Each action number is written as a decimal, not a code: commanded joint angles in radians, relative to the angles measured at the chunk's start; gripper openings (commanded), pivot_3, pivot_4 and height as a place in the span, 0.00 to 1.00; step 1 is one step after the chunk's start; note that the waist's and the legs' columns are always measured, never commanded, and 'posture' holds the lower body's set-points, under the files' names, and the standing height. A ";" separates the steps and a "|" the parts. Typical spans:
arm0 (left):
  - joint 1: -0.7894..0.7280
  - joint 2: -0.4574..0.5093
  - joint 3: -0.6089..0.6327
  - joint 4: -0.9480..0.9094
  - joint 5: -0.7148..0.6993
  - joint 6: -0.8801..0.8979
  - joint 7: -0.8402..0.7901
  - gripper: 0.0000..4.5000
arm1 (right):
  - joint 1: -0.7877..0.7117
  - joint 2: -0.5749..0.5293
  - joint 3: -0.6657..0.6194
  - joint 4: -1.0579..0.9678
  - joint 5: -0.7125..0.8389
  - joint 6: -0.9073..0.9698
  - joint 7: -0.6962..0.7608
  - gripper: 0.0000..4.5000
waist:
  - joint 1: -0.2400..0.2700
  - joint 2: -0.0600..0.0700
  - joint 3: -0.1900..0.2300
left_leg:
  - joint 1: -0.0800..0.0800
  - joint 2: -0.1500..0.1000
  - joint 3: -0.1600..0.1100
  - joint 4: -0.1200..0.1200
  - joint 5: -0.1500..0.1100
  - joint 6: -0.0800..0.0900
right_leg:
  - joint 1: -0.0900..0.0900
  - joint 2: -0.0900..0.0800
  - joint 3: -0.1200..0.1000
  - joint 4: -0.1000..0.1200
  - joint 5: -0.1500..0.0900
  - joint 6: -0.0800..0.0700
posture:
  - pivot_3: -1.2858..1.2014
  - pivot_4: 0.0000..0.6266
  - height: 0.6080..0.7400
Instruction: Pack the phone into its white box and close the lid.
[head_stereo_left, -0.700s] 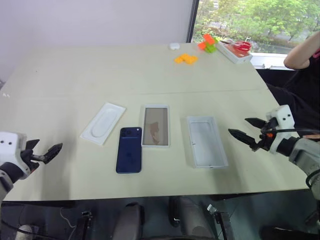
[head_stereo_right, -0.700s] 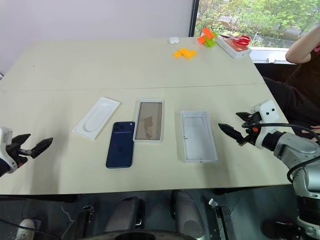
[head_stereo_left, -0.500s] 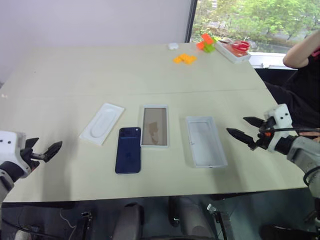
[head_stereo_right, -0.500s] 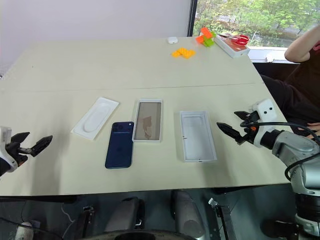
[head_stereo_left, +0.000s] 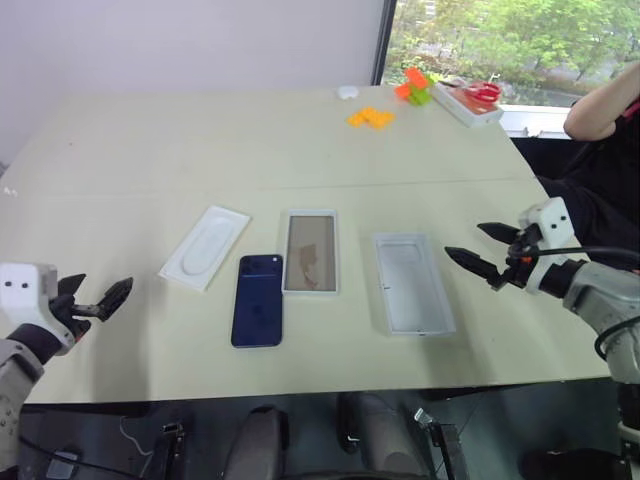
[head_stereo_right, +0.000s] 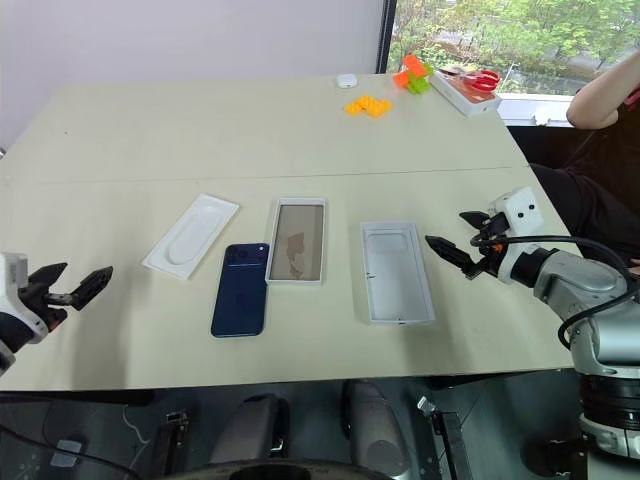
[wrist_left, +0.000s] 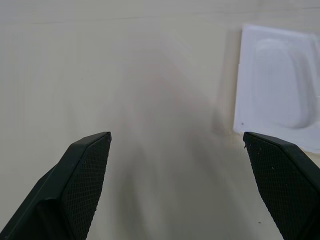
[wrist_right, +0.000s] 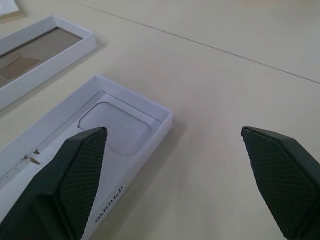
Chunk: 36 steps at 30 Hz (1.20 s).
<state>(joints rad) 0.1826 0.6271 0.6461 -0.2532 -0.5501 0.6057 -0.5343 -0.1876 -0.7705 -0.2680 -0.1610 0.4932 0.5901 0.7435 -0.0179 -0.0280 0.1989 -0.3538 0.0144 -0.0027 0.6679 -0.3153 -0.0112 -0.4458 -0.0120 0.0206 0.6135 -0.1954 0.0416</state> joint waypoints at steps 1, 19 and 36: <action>-0.016 -0.004 -0.004 -0.055 -0.017 0.009 0.025 0.99 | -0.039 0.014 0.013 -0.013 -0.011 -0.025 -0.012 1.00 | -0.002 0.000 0.000 | 0.000 0.000 0.000 0.000 0.000 0.000 | 0.000 0.000 0.000 0.001 0.000 0.000 | 0.52 0.24 0.99; -0.389 0.015 -0.163 0.022 -0.071 0.337 0.197 0.99 | -0.100 0.119 0.336 -0.349 -0.071 -0.008 -0.035 1.00 | 0.000 -0.001 0.000 | 0.001 0.000 -0.004 0.000 0.000 0.000 | 0.001 0.003 -0.003 0.002 0.003 0.003 | 0.52 0.24 0.99; -0.598 0.006 -0.177 0.271 -0.140 0.752 0.194 0.99 | -0.055 0.137 0.398 -0.455 -0.081 0.034 -0.055 1.00 | 0.006 -0.002 -0.001 | 0.004 -0.004 -0.004 0.001 0.000 0.000 | 0.001 -0.002 -0.003 0.002 0.005 -0.001 | 0.52 0.24 0.99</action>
<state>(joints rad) -0.4060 0.6360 0.4675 0.0024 -0.6490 1.2981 -0.3110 -0.2431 -0.6275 0.1516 -0.5678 0.4089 0.6283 0.6914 -0.0121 -0.0302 0.1974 -0.3498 0.0102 -0.0063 0.6687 -0.3150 -0.0116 -0.4445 -0.0138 0.0177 0.6152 -0.1902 0.0407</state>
